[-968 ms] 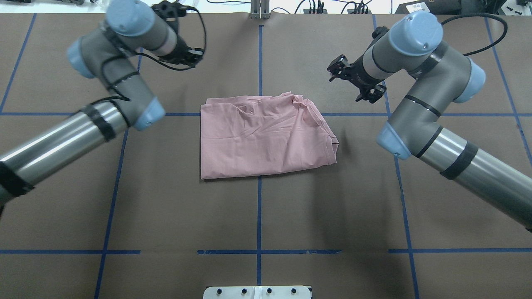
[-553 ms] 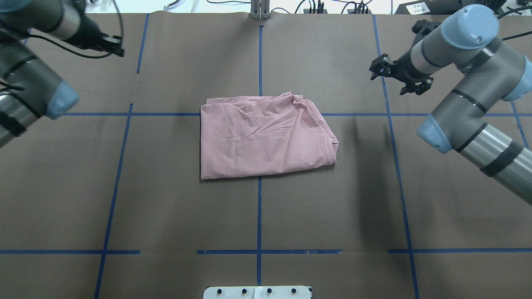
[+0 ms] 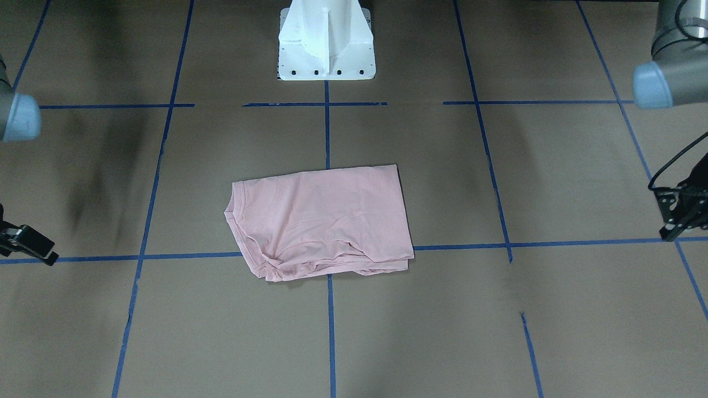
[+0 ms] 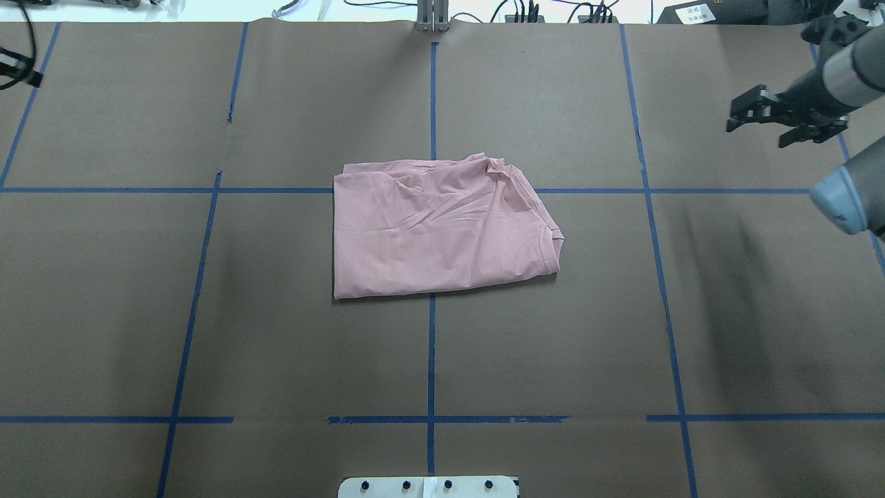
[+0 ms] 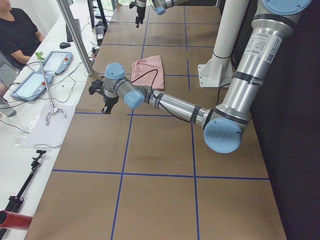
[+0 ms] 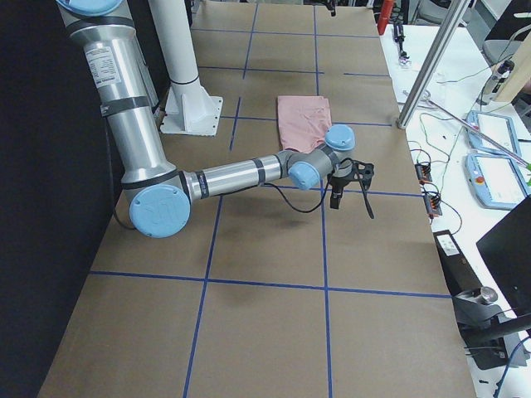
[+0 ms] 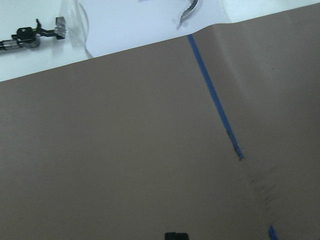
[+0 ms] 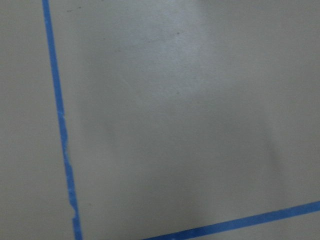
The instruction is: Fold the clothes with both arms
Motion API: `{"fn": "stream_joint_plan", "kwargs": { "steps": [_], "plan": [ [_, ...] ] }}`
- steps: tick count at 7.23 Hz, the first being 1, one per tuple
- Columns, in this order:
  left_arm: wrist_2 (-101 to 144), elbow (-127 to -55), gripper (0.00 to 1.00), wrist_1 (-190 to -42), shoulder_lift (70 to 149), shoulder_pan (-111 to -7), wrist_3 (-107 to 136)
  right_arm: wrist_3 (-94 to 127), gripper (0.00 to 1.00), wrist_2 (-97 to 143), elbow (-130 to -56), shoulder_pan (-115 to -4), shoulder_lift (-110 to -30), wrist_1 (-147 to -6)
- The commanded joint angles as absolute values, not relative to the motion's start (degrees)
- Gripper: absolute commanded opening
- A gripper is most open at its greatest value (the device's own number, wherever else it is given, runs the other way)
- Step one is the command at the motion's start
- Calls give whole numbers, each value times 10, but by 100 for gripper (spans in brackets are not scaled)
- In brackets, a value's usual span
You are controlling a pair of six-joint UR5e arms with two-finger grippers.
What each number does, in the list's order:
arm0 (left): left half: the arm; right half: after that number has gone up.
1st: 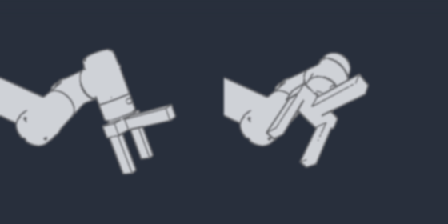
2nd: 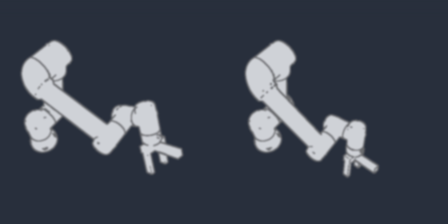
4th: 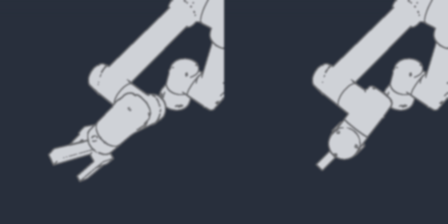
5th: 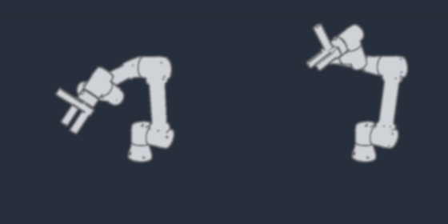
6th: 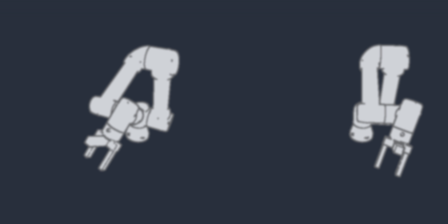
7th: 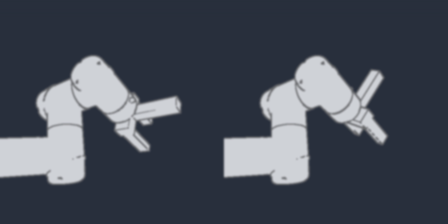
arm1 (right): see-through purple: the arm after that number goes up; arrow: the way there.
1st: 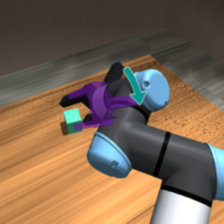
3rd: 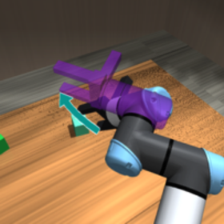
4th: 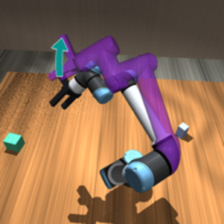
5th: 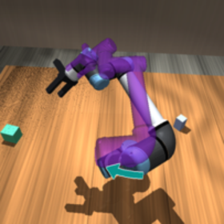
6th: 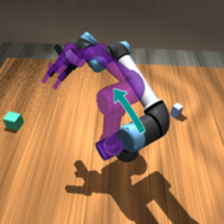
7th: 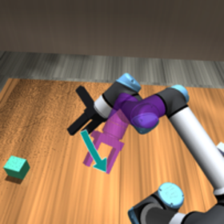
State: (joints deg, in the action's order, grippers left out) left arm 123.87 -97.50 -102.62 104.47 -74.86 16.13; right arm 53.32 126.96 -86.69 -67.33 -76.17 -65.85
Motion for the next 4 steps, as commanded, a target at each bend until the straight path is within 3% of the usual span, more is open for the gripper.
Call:
{"fn": "stream_joint_plan", "kwargs": {
  "steps": [1, 2, 4],
  "plan": [
    [1240, -1063, 0, -855, 1013, -814, 82, 450, 100, 1284, -895, -704, -826, -657],
    [1256, -1079, 3, -822, 983, -865, -11, 401, 100, 1287, -894, -714, -841, -658],
    [1324, -1071, 26, -819, 949, -896, -68, 297, 100, 1324, -896, -765, -866, -685]
  ]
}}
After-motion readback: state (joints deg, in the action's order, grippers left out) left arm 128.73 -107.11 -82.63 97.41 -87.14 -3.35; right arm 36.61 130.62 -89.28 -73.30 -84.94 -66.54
